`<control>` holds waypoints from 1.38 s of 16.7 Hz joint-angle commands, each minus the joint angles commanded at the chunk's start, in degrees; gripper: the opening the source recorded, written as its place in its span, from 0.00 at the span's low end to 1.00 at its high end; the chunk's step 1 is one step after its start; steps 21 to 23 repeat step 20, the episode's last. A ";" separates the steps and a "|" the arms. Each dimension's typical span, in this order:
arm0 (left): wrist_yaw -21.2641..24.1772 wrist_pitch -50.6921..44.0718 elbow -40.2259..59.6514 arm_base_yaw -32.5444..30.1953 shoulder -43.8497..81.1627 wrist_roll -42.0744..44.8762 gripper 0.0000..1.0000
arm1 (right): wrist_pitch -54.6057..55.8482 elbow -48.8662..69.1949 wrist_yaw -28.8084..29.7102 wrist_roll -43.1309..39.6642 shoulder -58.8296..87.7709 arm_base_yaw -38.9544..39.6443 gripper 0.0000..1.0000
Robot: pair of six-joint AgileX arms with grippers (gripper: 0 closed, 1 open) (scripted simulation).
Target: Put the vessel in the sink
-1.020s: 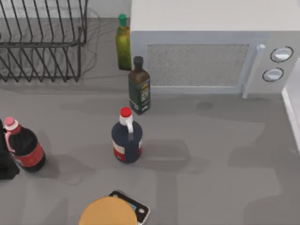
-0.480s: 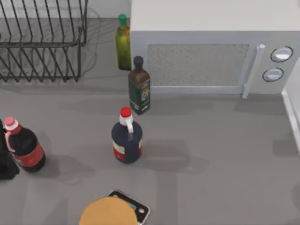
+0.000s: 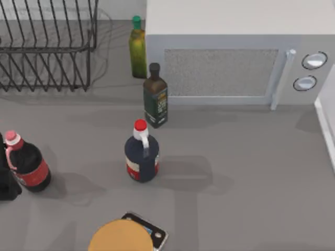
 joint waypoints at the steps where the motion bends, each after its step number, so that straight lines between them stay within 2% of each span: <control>1: 0.00 0.00 0.00 0.00 0.00 0.00 1.00 | 0.00 0.00 0.00 0.00 0.00 0.00 0.00; 14: 0.00 0.00 0.00 0.00 0.00 0.00 1.00 | 0.00 0.00 0.00 0.00 0.00 0.00 0.98; 23: 0.00 0.00 0.00 0.00 0.00 0.00 1.00 | 0.00 0.00 0.00 0.00 0.00 0.00 1.00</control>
